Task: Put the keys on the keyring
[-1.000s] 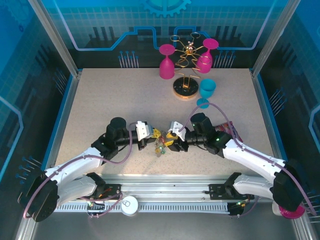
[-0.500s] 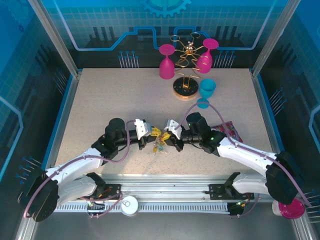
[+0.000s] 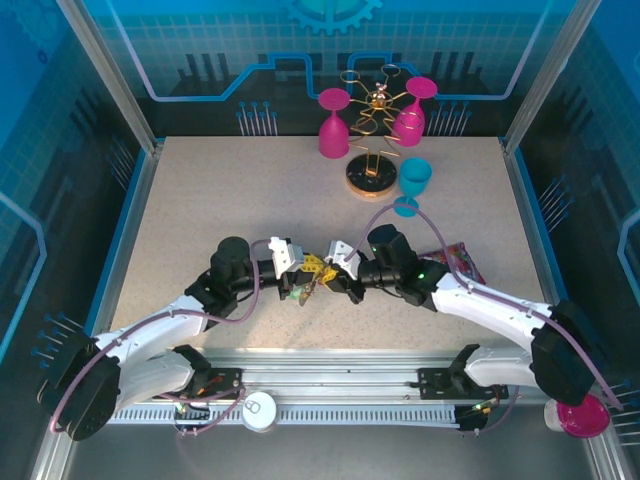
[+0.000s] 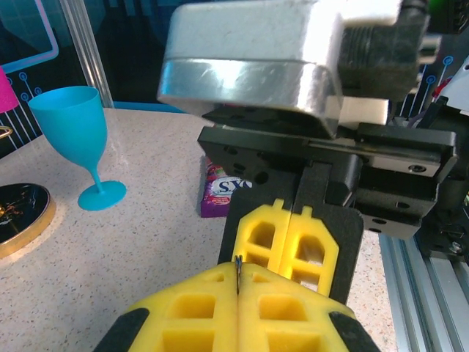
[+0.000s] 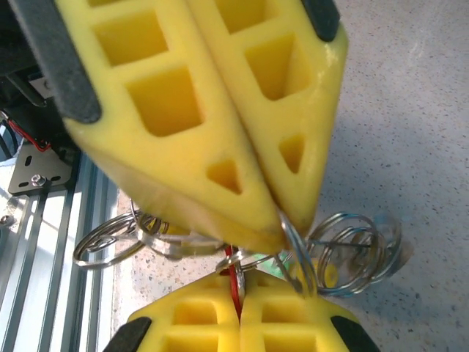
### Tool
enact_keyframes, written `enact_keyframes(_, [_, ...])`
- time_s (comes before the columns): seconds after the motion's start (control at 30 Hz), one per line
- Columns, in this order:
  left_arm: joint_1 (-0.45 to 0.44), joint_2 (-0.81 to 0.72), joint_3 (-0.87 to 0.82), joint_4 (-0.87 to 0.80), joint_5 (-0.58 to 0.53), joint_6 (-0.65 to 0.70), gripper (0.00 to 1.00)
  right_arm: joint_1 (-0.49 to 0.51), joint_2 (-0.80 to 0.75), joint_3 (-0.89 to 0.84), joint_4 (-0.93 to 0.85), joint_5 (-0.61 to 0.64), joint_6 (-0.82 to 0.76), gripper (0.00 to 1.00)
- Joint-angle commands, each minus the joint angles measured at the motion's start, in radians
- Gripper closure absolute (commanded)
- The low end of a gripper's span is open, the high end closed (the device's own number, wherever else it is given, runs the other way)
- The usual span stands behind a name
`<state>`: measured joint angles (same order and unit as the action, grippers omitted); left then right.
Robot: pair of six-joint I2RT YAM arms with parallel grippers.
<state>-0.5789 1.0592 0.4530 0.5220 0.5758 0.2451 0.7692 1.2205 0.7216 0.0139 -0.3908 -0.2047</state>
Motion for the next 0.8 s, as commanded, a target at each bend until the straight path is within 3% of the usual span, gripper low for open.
enact_keyframes(0.0, [-0.002, -0.017, 0.002, 0.043, 0.021, 0.029, 1.00, -0.004, -0.070, 0.000, -0.052, 0.047, -0.039, 1.00])
enact_keyframes(0.47, [0.000, -0.024, 0.013, -0.002, 0.023, 0.058, 1.00, -0.028, -0.151, -0.003, -0.132, 0.177, -0.061, 1.00])
enact_keyframes(0.77, [0.000, -0.017, 0.052, -0.183, 0.011, 0.190, 1.00, -0.024, -0.167, 0.038, -0.160, 0.213, -0.102, 1.00])
